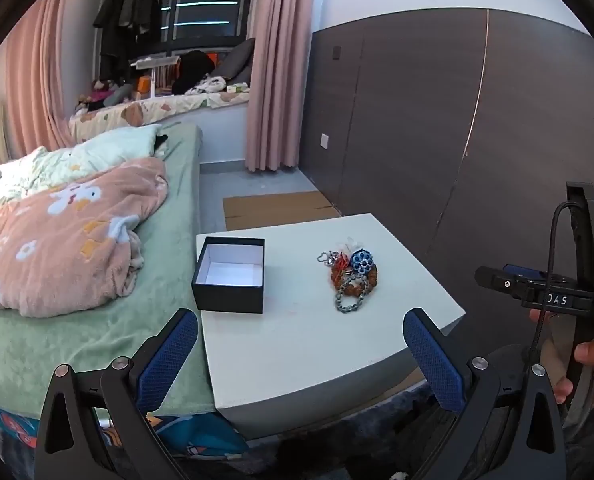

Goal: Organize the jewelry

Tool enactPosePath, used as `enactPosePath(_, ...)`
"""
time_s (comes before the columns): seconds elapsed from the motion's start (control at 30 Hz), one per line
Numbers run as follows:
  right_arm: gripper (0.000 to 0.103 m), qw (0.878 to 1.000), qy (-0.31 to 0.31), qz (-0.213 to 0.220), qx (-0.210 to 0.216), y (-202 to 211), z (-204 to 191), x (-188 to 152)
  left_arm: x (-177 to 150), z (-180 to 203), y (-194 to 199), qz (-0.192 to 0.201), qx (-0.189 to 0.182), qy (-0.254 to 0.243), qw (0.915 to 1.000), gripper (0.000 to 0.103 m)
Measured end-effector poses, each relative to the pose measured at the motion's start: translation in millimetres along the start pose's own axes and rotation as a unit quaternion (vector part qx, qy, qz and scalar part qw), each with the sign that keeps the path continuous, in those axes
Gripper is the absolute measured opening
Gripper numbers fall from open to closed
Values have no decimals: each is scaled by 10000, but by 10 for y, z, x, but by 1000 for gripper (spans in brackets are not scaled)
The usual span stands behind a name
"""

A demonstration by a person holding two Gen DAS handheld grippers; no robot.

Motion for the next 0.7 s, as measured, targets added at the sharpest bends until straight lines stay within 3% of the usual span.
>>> enactPosePath(0.17, 103, 9997, 136, -23, -202, 26, 68, -2, 52, 16, 37, 85, 43, -63, 9999, 102)
enactPosePath(0.37, 103, 9996, -274, 20, 51, 72, 235, 0, 66, 37, -2, 49, -14, -65, 10000, 102)
enactPosePath(0.7, 103, 9999, 7, 20, 120, 65, 25, -17, 27, 8, -71, 25, -101, 57, 9999, 102)
Point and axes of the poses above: each gripper's, at about its wrist camera, not at the fingertips, and y roughly against the way its jaws point, z to its right, x to its top, the point moved 10 cm from there along -y, roughly the way its jaws point, and after that the axes turned 3 degrees about x, right-handed, at the moved point
